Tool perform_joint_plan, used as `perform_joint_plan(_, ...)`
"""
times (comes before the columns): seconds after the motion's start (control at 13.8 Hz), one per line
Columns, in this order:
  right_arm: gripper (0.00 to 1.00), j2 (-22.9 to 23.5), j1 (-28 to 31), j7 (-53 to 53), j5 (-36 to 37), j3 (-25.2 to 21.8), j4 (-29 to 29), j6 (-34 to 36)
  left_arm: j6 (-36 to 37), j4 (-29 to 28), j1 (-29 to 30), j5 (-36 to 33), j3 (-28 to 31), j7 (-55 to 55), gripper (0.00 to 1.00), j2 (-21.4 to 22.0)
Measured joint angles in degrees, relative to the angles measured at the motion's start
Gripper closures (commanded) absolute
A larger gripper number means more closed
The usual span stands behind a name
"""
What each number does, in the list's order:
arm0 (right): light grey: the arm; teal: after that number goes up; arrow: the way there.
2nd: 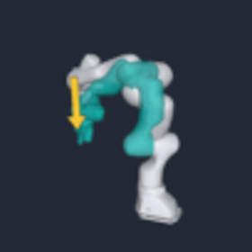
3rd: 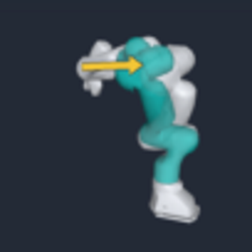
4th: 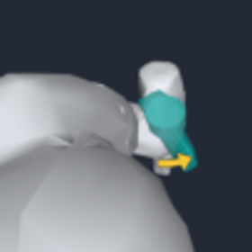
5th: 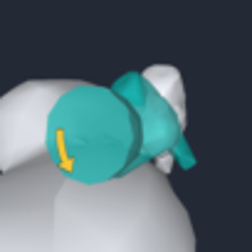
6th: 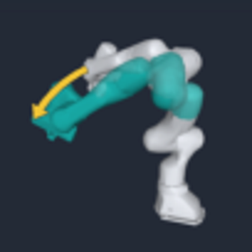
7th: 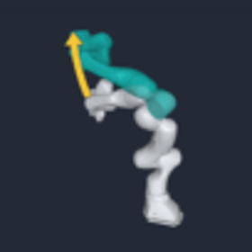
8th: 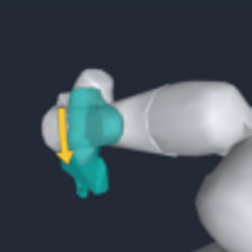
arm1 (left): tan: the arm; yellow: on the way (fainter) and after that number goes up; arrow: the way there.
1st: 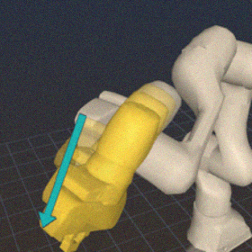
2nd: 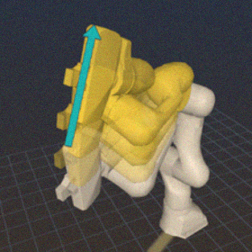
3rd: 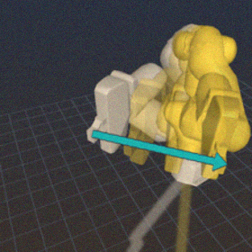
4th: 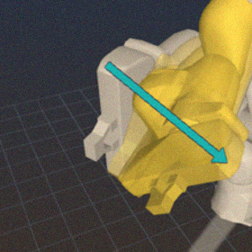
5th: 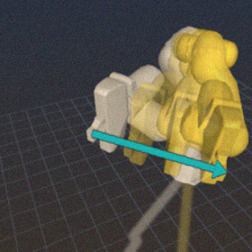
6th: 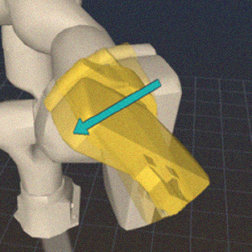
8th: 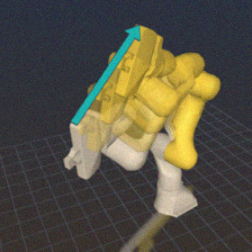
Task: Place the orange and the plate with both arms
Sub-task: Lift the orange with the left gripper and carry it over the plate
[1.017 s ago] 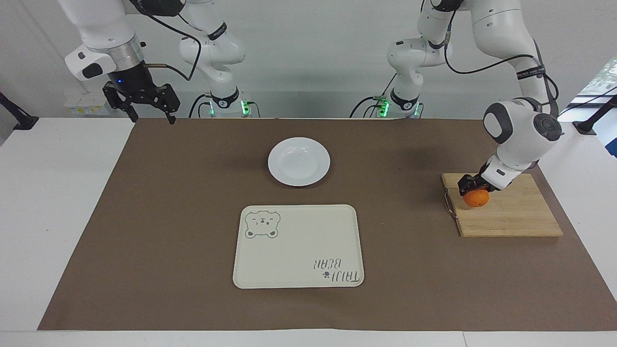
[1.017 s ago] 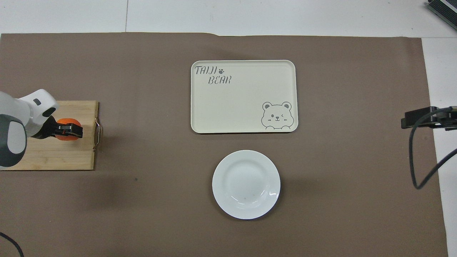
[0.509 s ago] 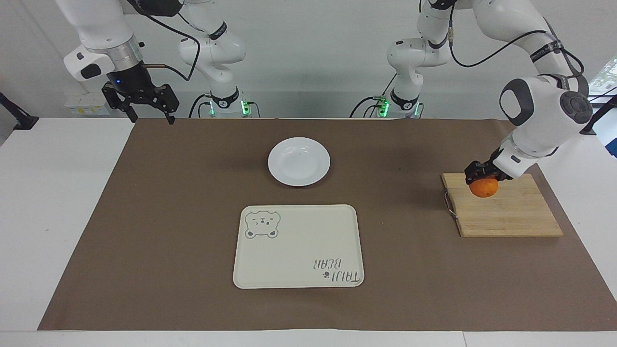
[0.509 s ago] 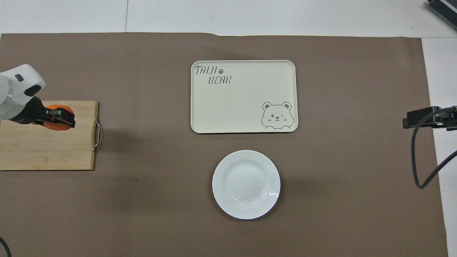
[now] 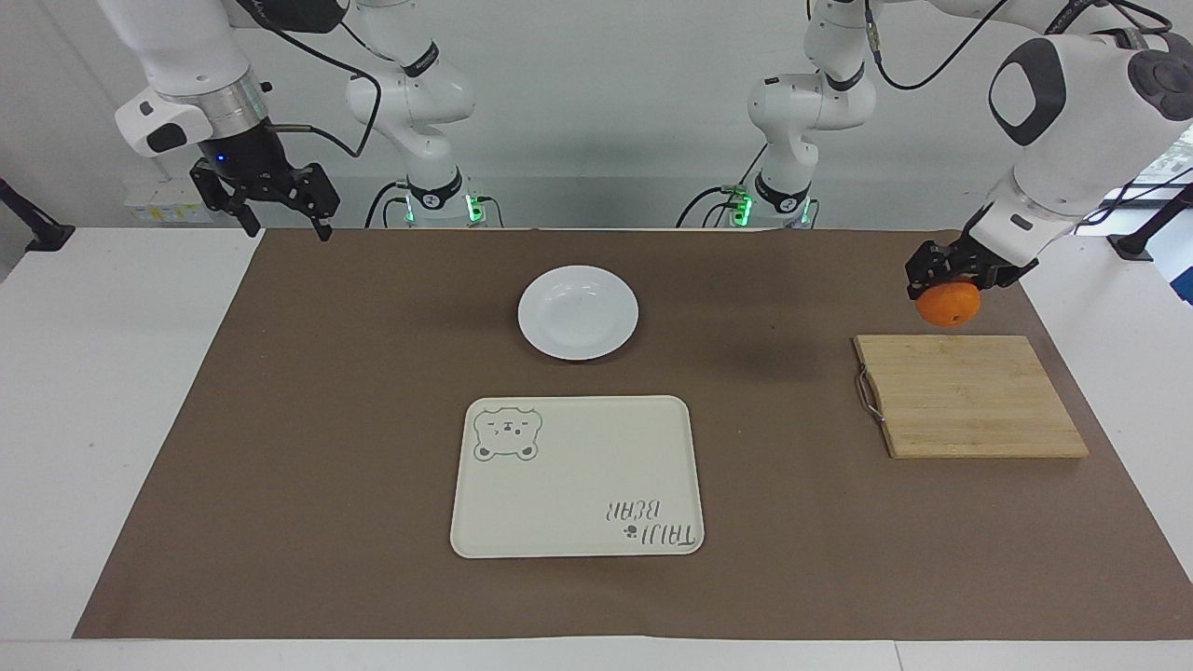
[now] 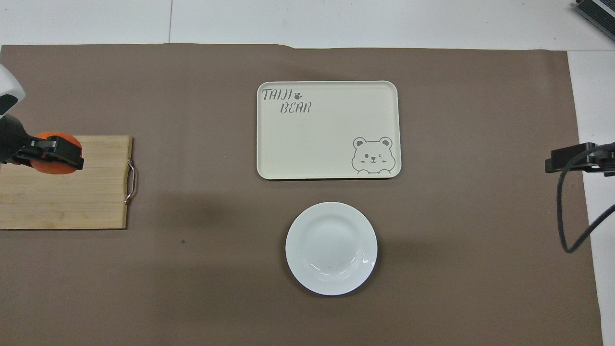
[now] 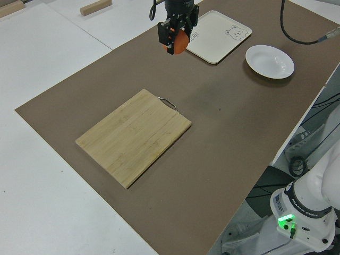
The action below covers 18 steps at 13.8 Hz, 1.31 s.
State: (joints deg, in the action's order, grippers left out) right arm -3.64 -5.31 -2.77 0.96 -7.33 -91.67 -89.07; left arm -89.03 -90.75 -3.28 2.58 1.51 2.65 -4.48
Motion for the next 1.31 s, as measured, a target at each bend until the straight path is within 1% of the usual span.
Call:
perform_joint_plan(0.29,0.00,0.00,-0.02,0.00,0.00,0.45,0.00,0.00,-0.48,-0.37,-7.83,0.03,-0.92,-7.80,1.00,0.04)
perform_joint_plan(0.58,0.00,0.00,0.01,0.00,0.00,0.47,-0.01,0.00,-4.55,-2.13,-17.33,0.06,-1.35,-15.51,1.00,0.04)
perform_joint_plan(0.73,0.00,0.00,0.09,0.00,0.00,0.47,-0.08,0.00,-7.61,-3.79,-21.40,0.12,-1.46,-19.65,1.00,0.02)
perform_joint_plan(1.02,0.00,0.00,0.40,0.00,-0.03,0.47,-0.14,0.00,-16.19,-9.43,-28.15,0.18,-1.52,-29.56,1.00,-0.84)
perform_joint_plan(1.16,0.00,-0.01,0.42,0.00,-0.03,0.47,-0.30,0.00,-20.23,-11.20,-31.44,0.24,-1.55,-35.12,1.00,-2.78)
perform_joint_plan(1.31,0.00,-0.01,0.42,0.00,-0.04,0.47,-0.38,-0.01,-24.73,-11.77,-35.06,0.47,-1.59,-40.80,1.00,-5.54)
